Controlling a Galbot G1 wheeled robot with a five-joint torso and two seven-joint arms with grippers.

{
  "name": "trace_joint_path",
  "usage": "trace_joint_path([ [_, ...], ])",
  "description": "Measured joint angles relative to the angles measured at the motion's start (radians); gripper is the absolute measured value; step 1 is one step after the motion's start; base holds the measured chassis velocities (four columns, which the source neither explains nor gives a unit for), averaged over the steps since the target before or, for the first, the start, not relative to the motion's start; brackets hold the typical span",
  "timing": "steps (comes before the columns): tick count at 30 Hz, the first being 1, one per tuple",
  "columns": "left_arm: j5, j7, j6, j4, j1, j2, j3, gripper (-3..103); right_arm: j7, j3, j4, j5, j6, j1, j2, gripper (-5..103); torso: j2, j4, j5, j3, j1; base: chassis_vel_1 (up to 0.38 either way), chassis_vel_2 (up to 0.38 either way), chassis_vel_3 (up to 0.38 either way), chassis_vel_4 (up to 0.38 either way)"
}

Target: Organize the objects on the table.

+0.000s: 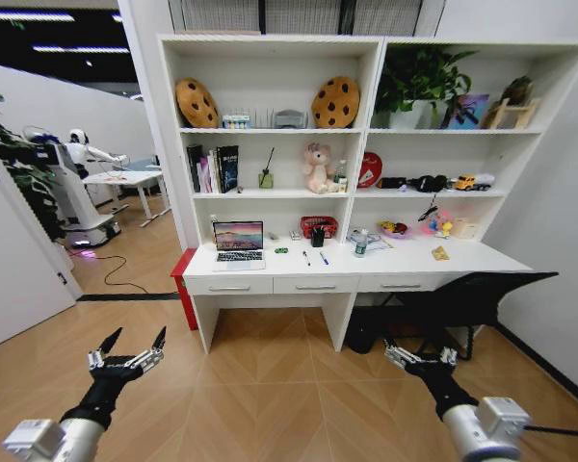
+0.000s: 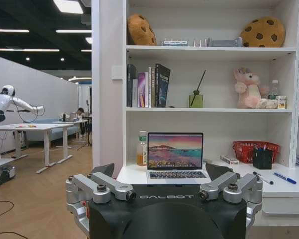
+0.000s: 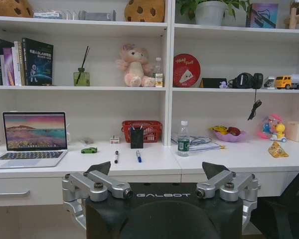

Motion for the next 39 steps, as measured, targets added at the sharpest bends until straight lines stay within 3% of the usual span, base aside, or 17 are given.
trace_joint_path([
  [25,0.002,0.014,-0.008,0.008,0.007,0.011,0.001,100,-0.023,0.002,0.0,-0.008,0.025,-0.011,0.02,100,0.0,0.0,0.0,0.0,0.0,-0.006,0.01,0.008,-0.007],
  [39,0.009,0.016,-0.011,0.016,0.004,0.01,0.008,100,-0.027,0.002,0.0,-0.01,0.037,-0.015,0.024,100,0.0,0.0001,-0.0002,0.0,0.0,-0.213,0.208,0.218,-0.197],
])
